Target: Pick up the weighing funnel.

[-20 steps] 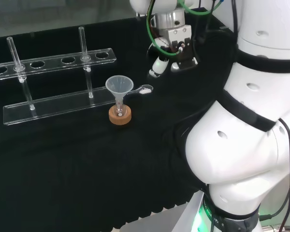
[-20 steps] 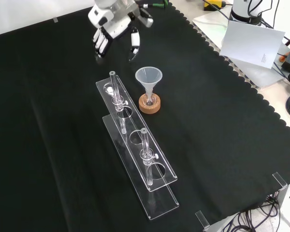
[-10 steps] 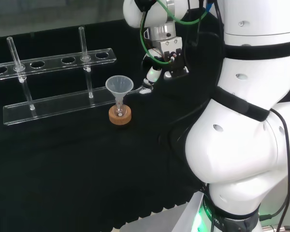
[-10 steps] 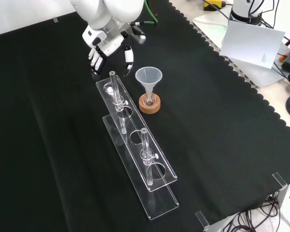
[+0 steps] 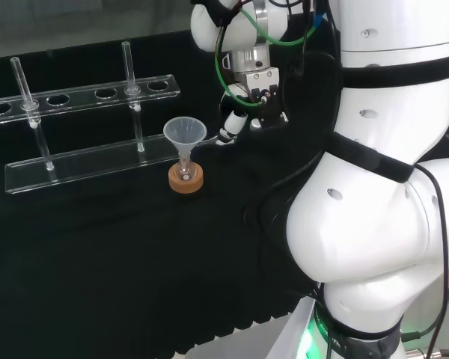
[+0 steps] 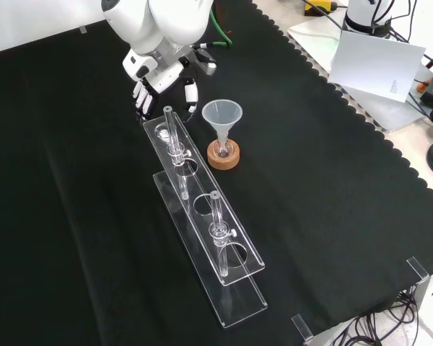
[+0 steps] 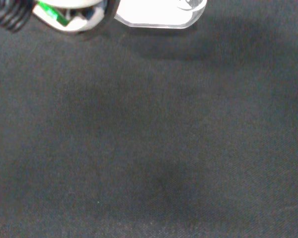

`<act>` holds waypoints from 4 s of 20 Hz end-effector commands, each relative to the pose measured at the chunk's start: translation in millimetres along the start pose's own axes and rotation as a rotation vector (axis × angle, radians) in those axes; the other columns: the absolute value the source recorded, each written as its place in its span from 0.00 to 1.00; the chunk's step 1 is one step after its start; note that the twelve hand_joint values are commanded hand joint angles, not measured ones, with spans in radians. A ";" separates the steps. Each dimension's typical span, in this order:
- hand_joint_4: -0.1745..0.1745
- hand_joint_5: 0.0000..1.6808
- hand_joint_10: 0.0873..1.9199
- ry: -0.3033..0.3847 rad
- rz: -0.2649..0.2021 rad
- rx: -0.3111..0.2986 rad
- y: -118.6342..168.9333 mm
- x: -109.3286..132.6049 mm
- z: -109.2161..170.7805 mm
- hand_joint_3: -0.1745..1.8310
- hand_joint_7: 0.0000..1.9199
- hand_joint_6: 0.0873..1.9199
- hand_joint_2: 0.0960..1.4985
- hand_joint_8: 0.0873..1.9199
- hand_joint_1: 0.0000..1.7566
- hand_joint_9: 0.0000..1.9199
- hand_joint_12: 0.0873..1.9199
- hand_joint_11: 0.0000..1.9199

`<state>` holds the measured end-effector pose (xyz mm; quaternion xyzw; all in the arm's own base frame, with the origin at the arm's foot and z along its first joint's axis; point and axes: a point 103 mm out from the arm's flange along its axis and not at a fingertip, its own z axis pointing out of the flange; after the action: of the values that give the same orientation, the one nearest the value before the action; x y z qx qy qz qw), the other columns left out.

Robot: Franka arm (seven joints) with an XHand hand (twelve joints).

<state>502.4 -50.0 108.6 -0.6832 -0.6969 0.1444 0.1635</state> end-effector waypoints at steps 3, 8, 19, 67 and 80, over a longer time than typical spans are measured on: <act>0.39 0.37 0.27 0.030 0.006 0.000 7.6 -2.6 10.2 0.40 0.20 0.02 0.34 0.35 0.50 0.32 0.68 0.22; 0.40 0.35 0.26 0.022 0.010 -0.002 9.3 -1.4 15.4 0.41 0.21 0.19 0.33 0.34 0.50 0.33 0.68 0.22; 0.40 0.31 0.27 0.007 0.029 -0.005 23.3 -5.9 29.8 0.41 0.22 0.33 0.33 0.35 0.51 0.34 0.67 0.23; 0.42 0.40 0.26 -0.044 0.038 -0.040 43.8 -9.9 40.5 0.42 0.22 0.47 0.33 0.35 0.53 0.35 0.66 0.25; 0.96 0.66 0.26 -0.062 0.049 -0.087 41.9 -8.2 37.4 0.44 0.26 0.45 0.41 0.34 0.61 0.38 0.65 0.27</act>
<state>524.6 -58.8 52.1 -0.6986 -0.6894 0.1462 0.1235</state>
